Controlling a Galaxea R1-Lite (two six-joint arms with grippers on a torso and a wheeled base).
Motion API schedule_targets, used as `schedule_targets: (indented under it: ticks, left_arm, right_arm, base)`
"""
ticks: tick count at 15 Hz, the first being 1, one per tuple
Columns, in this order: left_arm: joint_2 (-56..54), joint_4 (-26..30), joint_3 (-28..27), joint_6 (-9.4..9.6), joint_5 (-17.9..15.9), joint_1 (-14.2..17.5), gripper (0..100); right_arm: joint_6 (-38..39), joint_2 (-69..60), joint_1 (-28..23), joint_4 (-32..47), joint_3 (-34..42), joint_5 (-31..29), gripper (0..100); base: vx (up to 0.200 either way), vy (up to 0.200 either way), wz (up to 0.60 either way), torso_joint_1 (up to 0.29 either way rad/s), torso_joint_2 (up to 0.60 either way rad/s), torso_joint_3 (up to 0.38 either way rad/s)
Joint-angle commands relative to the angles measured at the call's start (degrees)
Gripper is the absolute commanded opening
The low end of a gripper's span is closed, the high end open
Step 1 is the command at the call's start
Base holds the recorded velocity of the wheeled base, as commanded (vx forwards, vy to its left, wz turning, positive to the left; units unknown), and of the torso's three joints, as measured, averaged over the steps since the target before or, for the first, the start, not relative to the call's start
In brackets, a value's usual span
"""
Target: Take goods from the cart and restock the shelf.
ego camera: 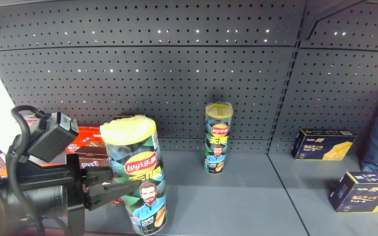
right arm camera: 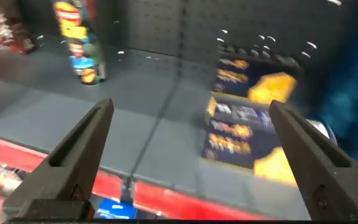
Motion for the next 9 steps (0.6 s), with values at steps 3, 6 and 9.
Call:
schedule_targets:
  ticks: [3, 6, 9]
  left_arm:
    - [-0.01, -0.03, 0.28, -0.06, -0.05, 0.32, 0]
    - [-0.53, -0.03, 0.37, -0.06, -0.05, 1.55, 0]
    - [-0.80, -0.03, 1.60, -0.06, -0.14, 2.43, 0]
  right_arm:
    - [-2.72, 24.11, 10.44, -11.29, -8.22, 2.57, 100]
    - [-4.66, 32.55, 14.48, -17.09, -10.07, 2.48, 100]
    - [-5.10, 42.39, 16.24, -18.50, -14.64, 2.39, 100]
  base:
    - [0.000, 0.000, 0.00, 0.000, 0.00, 0.000]
    - [0.000, 0.000, 0.00, 0.000, 0.00, 0.000]
    - [0.000, 0.000, 0.00, 0.000, 0.00, 0.000]
